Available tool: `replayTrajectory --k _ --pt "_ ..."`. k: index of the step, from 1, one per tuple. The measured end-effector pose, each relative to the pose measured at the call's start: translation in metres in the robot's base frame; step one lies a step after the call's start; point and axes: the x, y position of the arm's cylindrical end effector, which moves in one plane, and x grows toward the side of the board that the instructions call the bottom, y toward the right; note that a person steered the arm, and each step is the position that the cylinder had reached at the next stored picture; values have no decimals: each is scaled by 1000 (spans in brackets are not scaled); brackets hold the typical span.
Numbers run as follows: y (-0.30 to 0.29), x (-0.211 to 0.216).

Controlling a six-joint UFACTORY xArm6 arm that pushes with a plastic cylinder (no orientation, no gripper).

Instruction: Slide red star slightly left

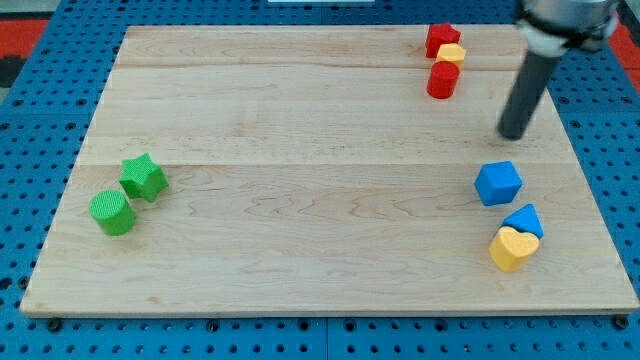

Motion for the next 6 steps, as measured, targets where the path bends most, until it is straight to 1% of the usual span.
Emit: replayTrajectory --k 1,2,3,4,5,6 --pt "37 -65" --pt "40 -127" --pt "5 -146" --pt "-48 -171" --pt "-139 -168" --pt "-239 -113"
